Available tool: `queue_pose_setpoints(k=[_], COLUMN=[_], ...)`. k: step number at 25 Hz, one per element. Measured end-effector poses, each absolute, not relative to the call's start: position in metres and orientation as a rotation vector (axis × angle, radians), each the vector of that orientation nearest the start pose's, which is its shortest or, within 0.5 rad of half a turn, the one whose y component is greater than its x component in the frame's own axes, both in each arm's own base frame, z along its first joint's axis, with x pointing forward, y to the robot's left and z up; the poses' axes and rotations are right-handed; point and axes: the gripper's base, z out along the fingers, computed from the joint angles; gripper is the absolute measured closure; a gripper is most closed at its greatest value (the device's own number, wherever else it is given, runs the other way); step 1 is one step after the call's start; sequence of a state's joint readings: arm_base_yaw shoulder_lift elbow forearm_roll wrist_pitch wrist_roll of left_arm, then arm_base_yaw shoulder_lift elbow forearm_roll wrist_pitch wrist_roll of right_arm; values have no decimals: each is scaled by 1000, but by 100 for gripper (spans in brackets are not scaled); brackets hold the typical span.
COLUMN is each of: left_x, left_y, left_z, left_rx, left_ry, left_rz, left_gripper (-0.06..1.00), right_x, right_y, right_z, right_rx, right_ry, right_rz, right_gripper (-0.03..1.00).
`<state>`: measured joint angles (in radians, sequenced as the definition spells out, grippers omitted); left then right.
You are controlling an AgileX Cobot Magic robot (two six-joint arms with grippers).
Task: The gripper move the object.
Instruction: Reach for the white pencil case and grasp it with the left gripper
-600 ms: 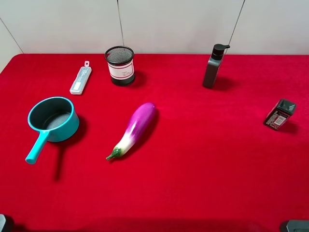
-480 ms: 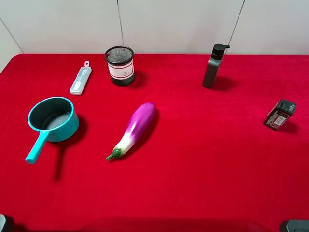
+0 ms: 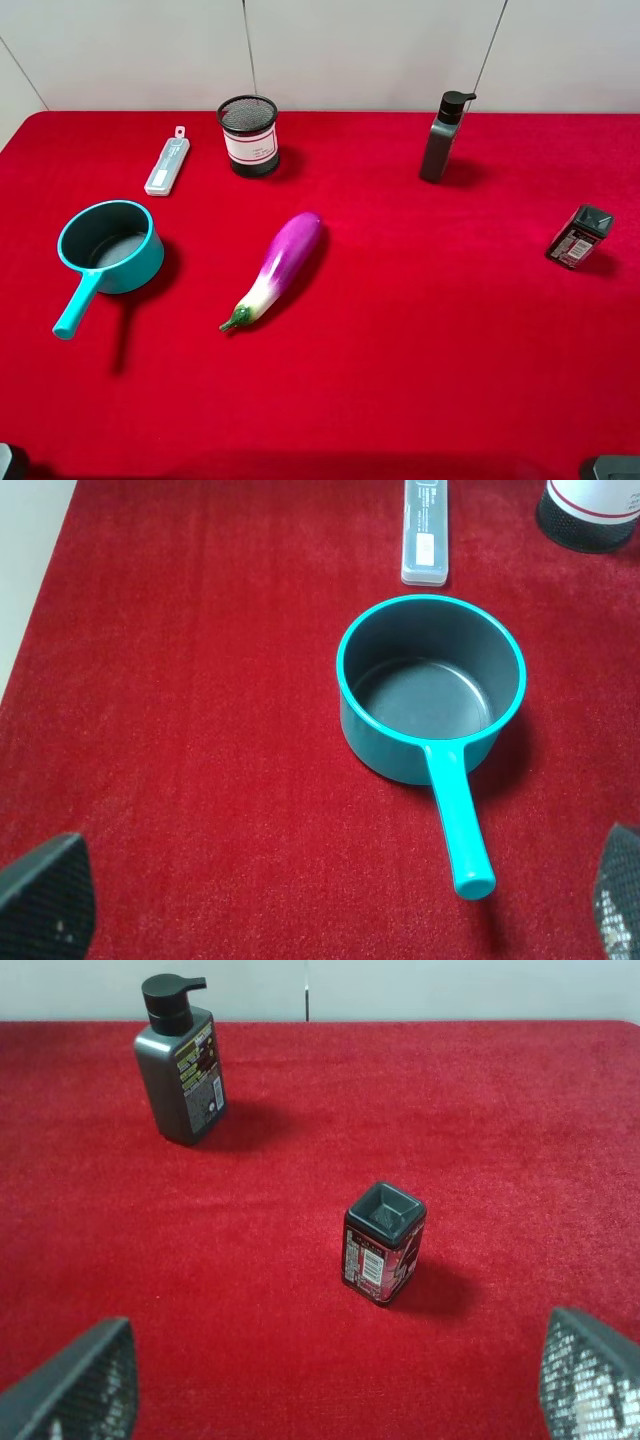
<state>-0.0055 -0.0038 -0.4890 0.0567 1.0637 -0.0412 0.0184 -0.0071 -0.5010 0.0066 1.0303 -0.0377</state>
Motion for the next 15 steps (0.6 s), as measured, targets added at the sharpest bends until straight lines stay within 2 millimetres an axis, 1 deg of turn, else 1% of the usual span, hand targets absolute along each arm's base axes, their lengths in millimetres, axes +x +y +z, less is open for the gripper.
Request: queue_pose_setpoints(k=[15], left_x=[-4], left_y=[5], left_z=[274], left_rx=[-39], left_ry=[2053], left_rz=[39], left_gripper=[-5], right_x=[-5], right_y=[0], right_z=[280], right_rx=[-56], right_ry=[2005], right_rz=[-5], right_gripper=[36])
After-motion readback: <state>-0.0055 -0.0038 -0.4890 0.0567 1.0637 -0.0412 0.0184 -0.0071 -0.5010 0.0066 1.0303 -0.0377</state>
